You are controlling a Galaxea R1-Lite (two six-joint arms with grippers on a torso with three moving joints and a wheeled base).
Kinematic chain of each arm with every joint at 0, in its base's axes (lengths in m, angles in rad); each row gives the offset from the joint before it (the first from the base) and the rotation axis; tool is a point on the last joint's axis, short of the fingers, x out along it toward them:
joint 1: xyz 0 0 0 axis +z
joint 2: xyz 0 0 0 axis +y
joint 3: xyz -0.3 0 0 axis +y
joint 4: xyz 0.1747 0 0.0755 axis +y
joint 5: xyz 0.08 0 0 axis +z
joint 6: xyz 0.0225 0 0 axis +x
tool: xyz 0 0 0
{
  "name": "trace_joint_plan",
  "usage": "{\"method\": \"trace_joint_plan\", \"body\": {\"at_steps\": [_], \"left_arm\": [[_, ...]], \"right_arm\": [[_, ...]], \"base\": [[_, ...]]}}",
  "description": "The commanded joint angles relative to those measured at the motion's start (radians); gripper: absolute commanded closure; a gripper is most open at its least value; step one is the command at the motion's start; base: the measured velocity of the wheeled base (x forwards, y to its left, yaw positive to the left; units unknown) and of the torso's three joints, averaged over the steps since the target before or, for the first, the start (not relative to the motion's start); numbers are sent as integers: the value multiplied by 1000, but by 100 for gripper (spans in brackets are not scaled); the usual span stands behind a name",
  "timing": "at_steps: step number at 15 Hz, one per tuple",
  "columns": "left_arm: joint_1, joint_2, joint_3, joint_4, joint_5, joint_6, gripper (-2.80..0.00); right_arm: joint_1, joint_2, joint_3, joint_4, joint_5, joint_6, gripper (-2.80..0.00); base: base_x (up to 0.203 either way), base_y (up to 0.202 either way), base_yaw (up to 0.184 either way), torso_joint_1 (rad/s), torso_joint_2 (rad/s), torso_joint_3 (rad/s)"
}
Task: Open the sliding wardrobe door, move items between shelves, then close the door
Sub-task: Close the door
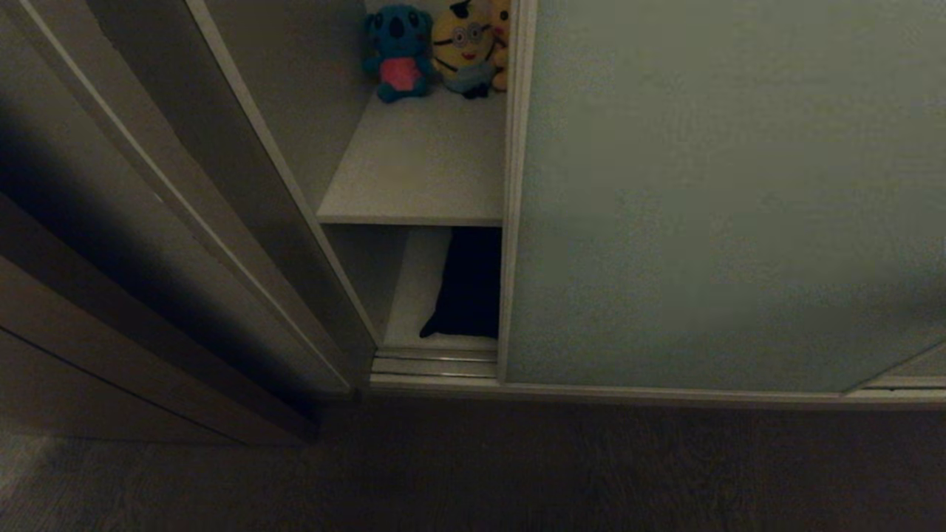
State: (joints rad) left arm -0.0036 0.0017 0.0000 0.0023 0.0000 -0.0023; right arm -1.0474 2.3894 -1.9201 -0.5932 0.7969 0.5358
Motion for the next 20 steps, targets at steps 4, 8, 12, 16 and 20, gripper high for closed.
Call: {"method": "trace_joint_plan", "body": {"at_steps": [4, 8, 12, 16, 20], "left_arm": [[-1, 1, 0, 1, 0, 1, 0], [1, 1, 0, 1, 0, 1, 0], [0, 1, 0, 1, 0, 0, 0], [0, 1, 0, 1, 0, 1, 0], [1, 1, 0, 1, 0, -1, 0]], "right_arm": [[6, -71, 58, -6, 5, 3, 0], [7, -174, 201, -6, 5, 3, 0], [33, -270, 320, -8, 7, 3, 0], [68, -344, 410, -9, 7, 3, 0], [107, -410, 486, -10, 8, 1, 0]], "base": [[0, 0, 0, 0, 0, 0], [0, 0, 0, 0, 0, 0], [0, 0, 0, 0, 0, 0], [0, 0, 0, 0, 0, 0], [0, 0, 0, 0, 0, 0]]}}
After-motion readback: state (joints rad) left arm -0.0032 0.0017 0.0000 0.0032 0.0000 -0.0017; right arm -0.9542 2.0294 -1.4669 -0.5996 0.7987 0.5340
